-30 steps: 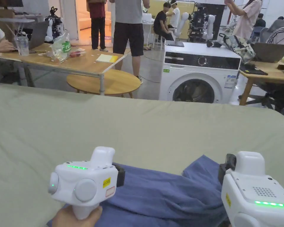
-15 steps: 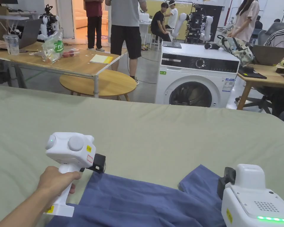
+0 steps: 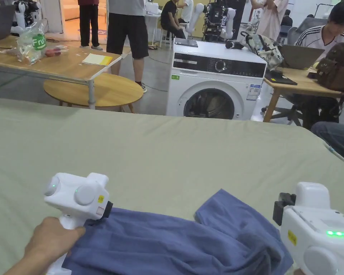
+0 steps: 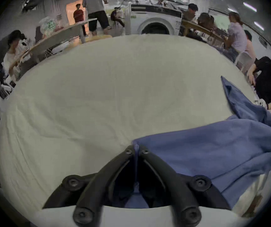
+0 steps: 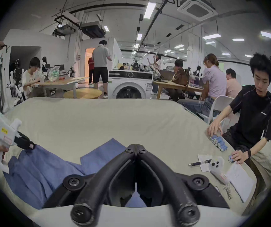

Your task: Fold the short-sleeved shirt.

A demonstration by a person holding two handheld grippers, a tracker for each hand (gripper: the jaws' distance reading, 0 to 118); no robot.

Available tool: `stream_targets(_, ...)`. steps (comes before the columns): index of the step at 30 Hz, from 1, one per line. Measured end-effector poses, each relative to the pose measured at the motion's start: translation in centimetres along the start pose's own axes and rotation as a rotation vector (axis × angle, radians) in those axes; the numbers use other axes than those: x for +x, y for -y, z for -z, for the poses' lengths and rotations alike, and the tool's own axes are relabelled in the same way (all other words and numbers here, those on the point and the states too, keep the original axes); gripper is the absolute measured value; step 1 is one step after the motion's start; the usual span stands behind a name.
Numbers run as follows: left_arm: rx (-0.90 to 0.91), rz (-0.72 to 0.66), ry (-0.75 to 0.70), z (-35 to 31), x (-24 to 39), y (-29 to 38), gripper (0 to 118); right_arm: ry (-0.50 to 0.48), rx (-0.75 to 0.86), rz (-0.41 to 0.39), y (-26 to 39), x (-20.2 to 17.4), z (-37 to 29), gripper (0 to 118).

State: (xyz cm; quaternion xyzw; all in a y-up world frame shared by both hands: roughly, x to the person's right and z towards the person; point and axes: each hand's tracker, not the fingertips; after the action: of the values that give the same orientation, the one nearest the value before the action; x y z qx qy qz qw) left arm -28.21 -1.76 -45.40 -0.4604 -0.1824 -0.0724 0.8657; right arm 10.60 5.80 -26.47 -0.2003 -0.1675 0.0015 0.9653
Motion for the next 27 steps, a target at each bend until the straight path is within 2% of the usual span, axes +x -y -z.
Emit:
stream_targets(3,0.081,-0.035,0.012,-2.1,-0.4,0.8,0,-0.040,-0.117,-0.023,-1.7,1.2,3.9,0)
stream_targets(4,0.100,-0.041,0.008,-3.0,-0.5,1.3,0,-0.055,-0.166,-0.036,-2.0,1.5,5.6,9)
stream_targets(5,0.106,-0.044,0.019,-3.4,-0.8,1.3,0,-0.075,-0.216,-0.044,-2.2,1.8,7.1,24)
stream_targets(7,0.139,-0.093,0.025,-4.8,-1.3,2.1,0,-0.094,-0.305,-0.067,-2.0,2.0,10.5,67)
stream_targets(8,0.143,-0.098,0.030,-5.3,-1.6,2.4,0,-0.102,-0.360,-0.073,-1.6,2.1,11.8,72)
stream_targets(11,0.144,-0.113,0.029,-5.8,-2.2,3.0,0,-0.079,-0.528,-0.101,0.6,2.5,15.2,71)
stream_targets(12,0.145,-0.119,0.027,-5.9,-2.4,3.2,0,-0.041,-0.582,-0.116,1.6,2.7,16.0,71)
stream_targets(15,0.139,-0.123,0.027,-5.8,-2.4,3.6,0,-0.003,-0.705,-0.111,4.4,3.4,17.0,67)
stream_targets(16,0.135,-0.120,0.025,-5.7,-2.5,3.6,0,-0.048,-0.701,-0.075,5.1,3.6,16.9,64)
stream_targets(17,0.133,-0.116,0.022,-5.7,-2.3,3.8,0,-0.045,-0.624,-0.039,5.2,3.7,16.3,64)
stream_targets(19,0.133,-0.113,0.020,-5.5,-2.3,3.7,0,-0.044,-0.601,-0.047,5.2,3.5,15.8,59)
stream_targets(20,0.134,-0.114,0.019,-5.5,-2.3,3.7,0,-0.059,-0.580,-0.071,5.1,3.2,15.6,49)
stream_targets(21,0.133,-0.117,0.019,-5.6,-2.2,3.7,0,-0.054,-0.545,-0.115,4.9,2.9,15.4,29)
stream_targets(22,0.136,-0.121,0.020,-5.6,-2.2,3.6,0,-0.051,-0.543,-0.158,4.7,2.6,15.2,0)
stream_targets(24,0.150,-0.123,0.016,-5.9,-2.3,3.3,0,-0.068,-0.547,-0.143,3.9,2.5,14.7,0)
stream_targets(25,0.155,-0.121,0.018,-6.3,-2.3,3.2,0,-0.082,-0.494,-0.140,3.3,2.6,14.0,0)
stream_targets(27,0.187,-0.116,0.004,-7.4,-2.7,2.6,0,-0.026,-0.386,-0.125,1.7,2.9,12.2,0)
